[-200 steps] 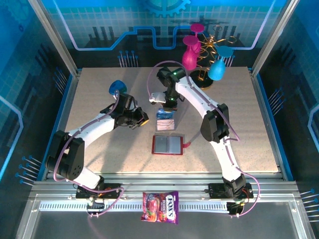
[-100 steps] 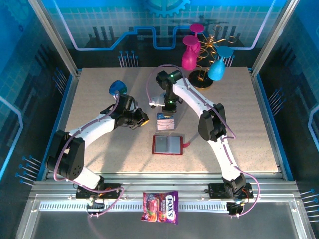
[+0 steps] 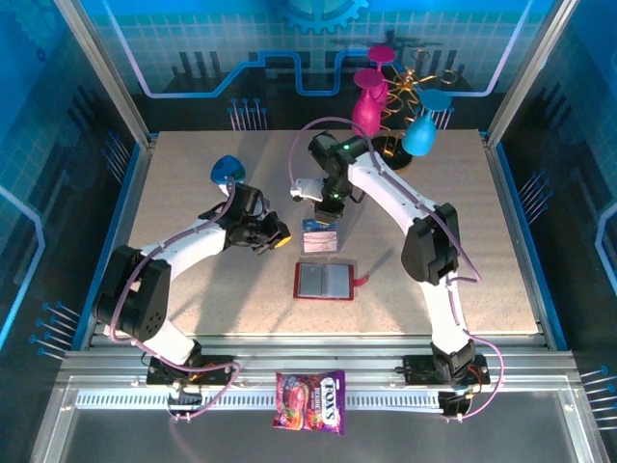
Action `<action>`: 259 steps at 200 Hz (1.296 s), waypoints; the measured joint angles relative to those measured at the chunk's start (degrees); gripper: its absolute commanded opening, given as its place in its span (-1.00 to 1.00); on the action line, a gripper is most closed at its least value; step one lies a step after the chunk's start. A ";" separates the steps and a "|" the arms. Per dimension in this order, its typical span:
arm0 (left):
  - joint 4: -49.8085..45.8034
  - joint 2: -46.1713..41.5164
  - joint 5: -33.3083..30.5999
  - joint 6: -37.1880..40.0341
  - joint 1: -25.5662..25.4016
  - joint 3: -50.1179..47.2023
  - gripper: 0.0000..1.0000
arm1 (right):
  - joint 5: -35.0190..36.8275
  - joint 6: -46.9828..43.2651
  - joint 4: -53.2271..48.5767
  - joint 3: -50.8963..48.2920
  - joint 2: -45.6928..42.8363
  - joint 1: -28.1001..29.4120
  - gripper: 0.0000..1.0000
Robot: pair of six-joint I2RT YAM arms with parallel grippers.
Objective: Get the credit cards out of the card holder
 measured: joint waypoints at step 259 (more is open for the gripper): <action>-1.11 5.31 2.08 0.63 -7.23 -5.73 -0.91 | -20.94 85.26 56.00 -62.58 -27.82 1.03 -0.76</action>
